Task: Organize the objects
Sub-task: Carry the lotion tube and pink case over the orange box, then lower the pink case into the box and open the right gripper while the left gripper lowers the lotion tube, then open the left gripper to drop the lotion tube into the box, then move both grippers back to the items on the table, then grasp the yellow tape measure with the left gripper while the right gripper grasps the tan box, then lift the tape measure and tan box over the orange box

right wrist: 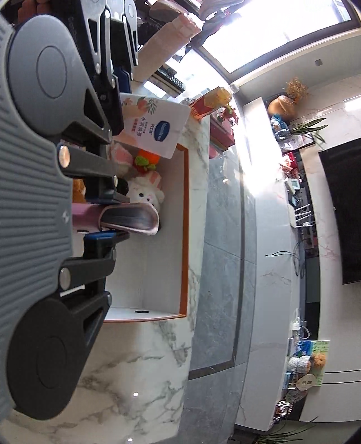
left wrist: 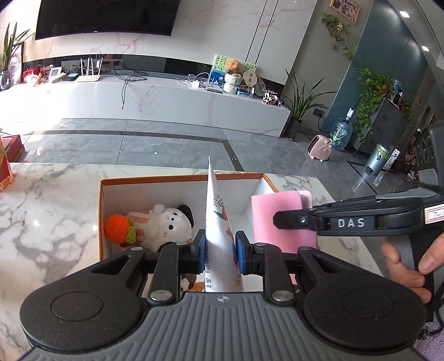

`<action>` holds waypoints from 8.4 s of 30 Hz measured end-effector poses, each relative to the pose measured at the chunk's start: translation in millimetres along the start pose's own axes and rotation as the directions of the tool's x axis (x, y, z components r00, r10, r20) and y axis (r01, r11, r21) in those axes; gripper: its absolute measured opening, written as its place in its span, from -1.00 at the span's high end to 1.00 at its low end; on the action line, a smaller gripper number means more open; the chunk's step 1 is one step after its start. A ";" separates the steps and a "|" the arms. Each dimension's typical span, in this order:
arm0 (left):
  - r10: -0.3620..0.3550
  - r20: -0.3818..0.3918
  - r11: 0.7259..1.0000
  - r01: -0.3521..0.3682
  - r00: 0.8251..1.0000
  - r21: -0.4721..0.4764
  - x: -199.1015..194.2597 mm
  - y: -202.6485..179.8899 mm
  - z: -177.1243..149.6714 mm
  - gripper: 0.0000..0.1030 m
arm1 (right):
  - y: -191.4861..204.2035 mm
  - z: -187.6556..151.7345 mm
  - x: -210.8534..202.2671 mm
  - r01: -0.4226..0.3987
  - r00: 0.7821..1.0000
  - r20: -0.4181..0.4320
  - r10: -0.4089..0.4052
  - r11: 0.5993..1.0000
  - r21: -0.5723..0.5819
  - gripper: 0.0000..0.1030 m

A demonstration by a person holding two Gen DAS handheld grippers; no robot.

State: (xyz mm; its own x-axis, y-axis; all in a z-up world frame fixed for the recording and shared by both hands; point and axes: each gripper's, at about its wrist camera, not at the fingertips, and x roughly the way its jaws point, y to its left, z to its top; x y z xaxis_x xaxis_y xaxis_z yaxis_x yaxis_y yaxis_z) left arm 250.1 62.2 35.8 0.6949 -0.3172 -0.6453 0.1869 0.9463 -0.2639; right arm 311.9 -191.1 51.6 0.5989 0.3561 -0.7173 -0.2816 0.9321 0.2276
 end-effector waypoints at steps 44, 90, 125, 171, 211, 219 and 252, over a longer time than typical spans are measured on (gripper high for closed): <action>-0.078 -0.148 0.993 0.064 0.986 -0.095 72.3 32.3 -13.9 0.51 | -34.9 -13.0 158.5 0.081 0.871 -0.486 -0.067 0.997 0.008 -0.02; 0.116 -0.107 0.928 -0.069 0.988 0.366 137.9 -26.8 13.7 0.85 | -20.1 -8.7 132.4 0.083 0.936 -0.326 -0.135 0.982 -0.170 0.29; 0.056 0.020 0.958 -0.060 0.998 0.279 4.0 -53.7 13.7 0.54 | 19.1 -16.1 29.8 0.088 0.976 -0.177 -0.126 0.974 -0.208 0.12; 0.093 -0.150 0.936 -0.035 0.984 0.351 13.0 -77.2 -186.5 -0.25 | -46.3 -241.9 -30.5 0.245 0.964 -0.163 -0.210 0.939 0.242 -0.43; 0.025 -0.392 0.730 0.251 0.920 0.635 72.3 -75.0 -166.8 -0.63 | -40.2 -243.5 -10.0 0.212 0.972 -0.134 -0.191 0.964 0.160 -0.34; 0.021 -0.418 0.837 0.212 0.908 0.504 69.9 -65.9 -166.2 -0.33 | -38.9 -243.9 -9.9 0.216 0.971 -0.135 -0.195 0.964 0.159 -0.34; -0.027 -0.131 0.951 0.066 0.991 0.303 -26.4 -95.7 -147.9 -0.31 | -26.1 -224.9 -67.3 0.152 0.988 -0.019 -0.151 0.963 0.224 -0.22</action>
State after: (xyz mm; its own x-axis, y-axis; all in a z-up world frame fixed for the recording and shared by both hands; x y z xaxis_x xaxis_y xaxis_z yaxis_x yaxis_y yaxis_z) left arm 111.1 -29.3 -27.9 0.5931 -0.3481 -0.7260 0.4339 0.8977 -0.0759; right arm 110.3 -254.1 -54.2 0.6199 0.2095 -0.7562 -0.0125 0.9662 0.2575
